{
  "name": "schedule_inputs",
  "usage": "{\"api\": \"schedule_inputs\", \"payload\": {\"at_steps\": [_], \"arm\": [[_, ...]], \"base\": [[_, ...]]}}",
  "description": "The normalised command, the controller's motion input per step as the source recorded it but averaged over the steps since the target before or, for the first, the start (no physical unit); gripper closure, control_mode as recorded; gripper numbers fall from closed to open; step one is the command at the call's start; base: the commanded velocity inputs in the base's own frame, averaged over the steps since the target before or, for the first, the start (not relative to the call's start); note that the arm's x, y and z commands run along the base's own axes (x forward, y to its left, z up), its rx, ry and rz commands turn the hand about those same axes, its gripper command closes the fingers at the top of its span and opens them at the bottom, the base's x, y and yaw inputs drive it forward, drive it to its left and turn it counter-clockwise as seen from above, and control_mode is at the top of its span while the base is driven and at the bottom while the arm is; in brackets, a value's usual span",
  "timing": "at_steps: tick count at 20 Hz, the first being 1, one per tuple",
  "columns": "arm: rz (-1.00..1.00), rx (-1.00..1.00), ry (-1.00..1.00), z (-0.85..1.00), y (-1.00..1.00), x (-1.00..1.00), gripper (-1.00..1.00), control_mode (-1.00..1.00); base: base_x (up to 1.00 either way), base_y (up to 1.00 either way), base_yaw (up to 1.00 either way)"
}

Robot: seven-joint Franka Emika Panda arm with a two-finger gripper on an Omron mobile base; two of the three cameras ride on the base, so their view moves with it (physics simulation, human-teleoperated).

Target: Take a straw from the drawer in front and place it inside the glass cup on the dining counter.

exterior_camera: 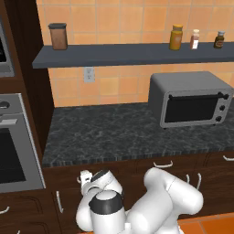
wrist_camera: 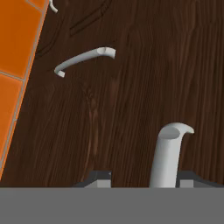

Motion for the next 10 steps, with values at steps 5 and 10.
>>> {"api": "schedule_inputs", "payload": {"at_steps": [5,10], "arm": [[0.40,-0.08,0.00,-1.00,0.51,-1.00,1.00,-1.00],[0.35,-0.03,0.00,-1.00,0.61,-1.00,1.00,-1.00]], "base": [[0.00,0.00,0.00],[0.00,0.00,0.00]]}}
